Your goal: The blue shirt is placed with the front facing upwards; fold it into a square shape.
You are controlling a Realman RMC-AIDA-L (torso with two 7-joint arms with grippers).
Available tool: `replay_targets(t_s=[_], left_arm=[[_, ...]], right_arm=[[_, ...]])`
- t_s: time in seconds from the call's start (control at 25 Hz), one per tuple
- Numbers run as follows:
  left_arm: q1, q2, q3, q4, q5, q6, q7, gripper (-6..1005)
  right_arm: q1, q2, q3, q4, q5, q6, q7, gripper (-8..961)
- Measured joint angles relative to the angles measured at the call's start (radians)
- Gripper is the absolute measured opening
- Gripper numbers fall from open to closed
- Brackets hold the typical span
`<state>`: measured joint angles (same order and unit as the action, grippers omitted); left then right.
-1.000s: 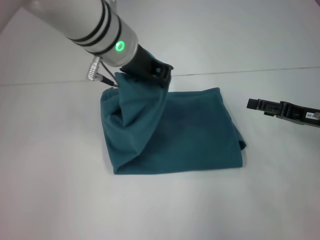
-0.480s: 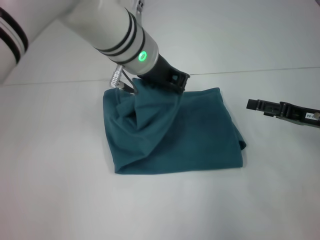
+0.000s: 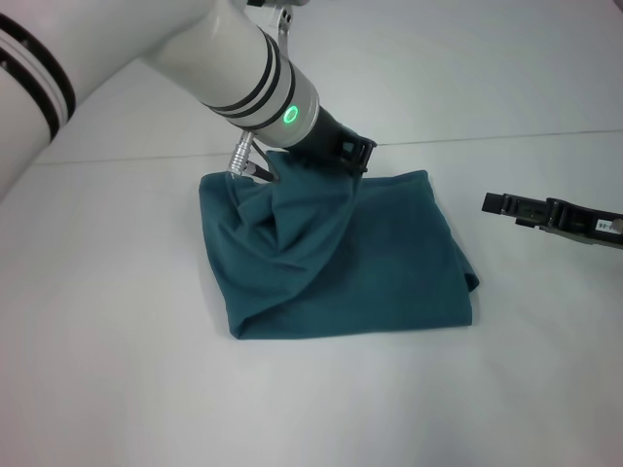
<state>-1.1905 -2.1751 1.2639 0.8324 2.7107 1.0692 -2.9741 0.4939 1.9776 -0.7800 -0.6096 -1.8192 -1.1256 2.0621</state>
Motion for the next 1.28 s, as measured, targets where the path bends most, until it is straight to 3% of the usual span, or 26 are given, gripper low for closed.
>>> replay_targets(t_s=[0.52, 0.84, 1.12, 1.28], left_arm=[[-0.017, 0.002, 0.029, -0.036, -0.075, -0.055, 0.079, 154], [-0.012, 0.002, 0.057, -0.026, -0.112, -0.071, 0.085, 402], [0.051, 0.009, 0.044, 0.063, -0.153, -0.062, 0.090, 584], [0.091, 0.011, -0.029, 0.099, -0.150, -0.034, 0.084, 766]], right_arm=[[0.006, 0.000, -0.004, 0.002, 0.000, 0.008, 0.000, 875], [0.006, -0.002, -0.004, 0.002, 0.000, 0.010, 0.000, 872], [0.005, -0.005, -0.004, 0.002, 0.000, 0.014, -0.001, 870], [0.008, -0.007, -0.003, 0.002, -0.020, 0.013, 0.005, 869]])
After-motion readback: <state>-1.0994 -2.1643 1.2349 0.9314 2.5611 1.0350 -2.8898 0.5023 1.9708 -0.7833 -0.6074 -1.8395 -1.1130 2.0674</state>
